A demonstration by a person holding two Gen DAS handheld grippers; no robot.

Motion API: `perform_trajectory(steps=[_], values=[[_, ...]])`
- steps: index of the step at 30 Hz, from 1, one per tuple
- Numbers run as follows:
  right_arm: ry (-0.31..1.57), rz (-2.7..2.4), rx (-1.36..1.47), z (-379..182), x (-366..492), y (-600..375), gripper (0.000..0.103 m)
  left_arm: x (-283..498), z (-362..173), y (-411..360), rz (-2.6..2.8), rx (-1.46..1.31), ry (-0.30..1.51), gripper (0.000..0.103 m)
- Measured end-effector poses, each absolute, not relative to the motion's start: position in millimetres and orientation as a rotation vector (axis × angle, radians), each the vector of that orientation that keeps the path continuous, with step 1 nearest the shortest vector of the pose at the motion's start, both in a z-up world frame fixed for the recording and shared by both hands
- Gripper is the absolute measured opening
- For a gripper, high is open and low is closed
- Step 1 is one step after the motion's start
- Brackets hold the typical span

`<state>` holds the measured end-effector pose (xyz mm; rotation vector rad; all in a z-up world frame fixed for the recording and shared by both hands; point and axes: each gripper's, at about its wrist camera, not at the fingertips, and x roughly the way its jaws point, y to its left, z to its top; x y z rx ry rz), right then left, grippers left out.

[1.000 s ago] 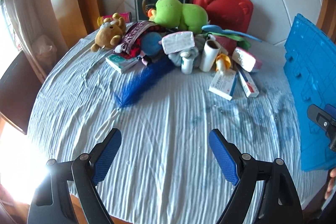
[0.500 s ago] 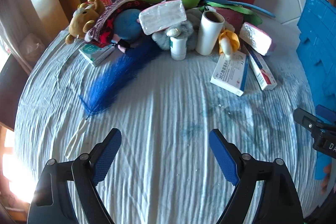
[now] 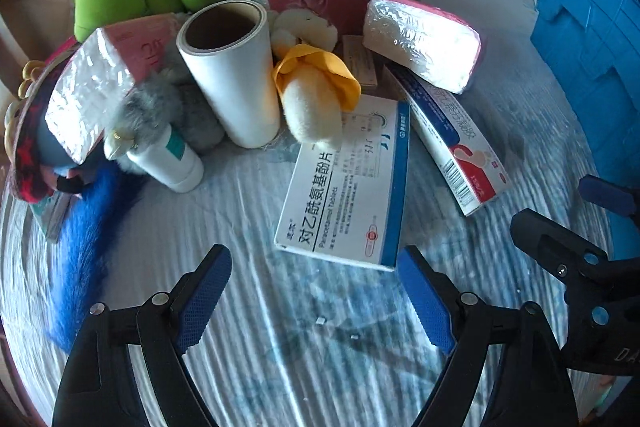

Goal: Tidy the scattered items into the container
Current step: 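Grasp the white-blue paracetamol box with the left gripper while the right gripper grasps the foot-print ointment box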

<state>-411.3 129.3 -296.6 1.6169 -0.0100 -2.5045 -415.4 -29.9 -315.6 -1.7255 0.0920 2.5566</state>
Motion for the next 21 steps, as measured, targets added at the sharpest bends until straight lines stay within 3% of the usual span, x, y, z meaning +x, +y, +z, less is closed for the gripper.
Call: perform_trajectory(steps=[7, 8, 11, 12, 21], values=[[-0.024, -2.508, 1.66, -306.3, -440.0, 131.8, 0.103, -458.3, -341.8, -20.2, 2.509, -1.738, 0.079, 0.09], [-0.03, -2.501, 1.658, -306.6, -442.9, 130.9, 0.097, -461.5, -341.8, -20.3, 2.509, -1.725, 0.083, 0.089], [-0.018, -2.465, 1.661, -309.4, -451.7, 122.5, 0.067, -462.6, -340.1, -24.2, 2.519, -1.714, 0.08, 0.075], [-0.018, -2.445, 1.661, -311.1, -454.8, 118.2, 0.058, -462.8, -339.5, -25.7, 2.523, -1.711, 0.079, 0.075], [0.033, -2.35, 1.67, -320.3, -470.4, 88.8, 0.057, -464.5, -334.5, -37.4, 2.555, -1.685, 0.065, 0.076]])
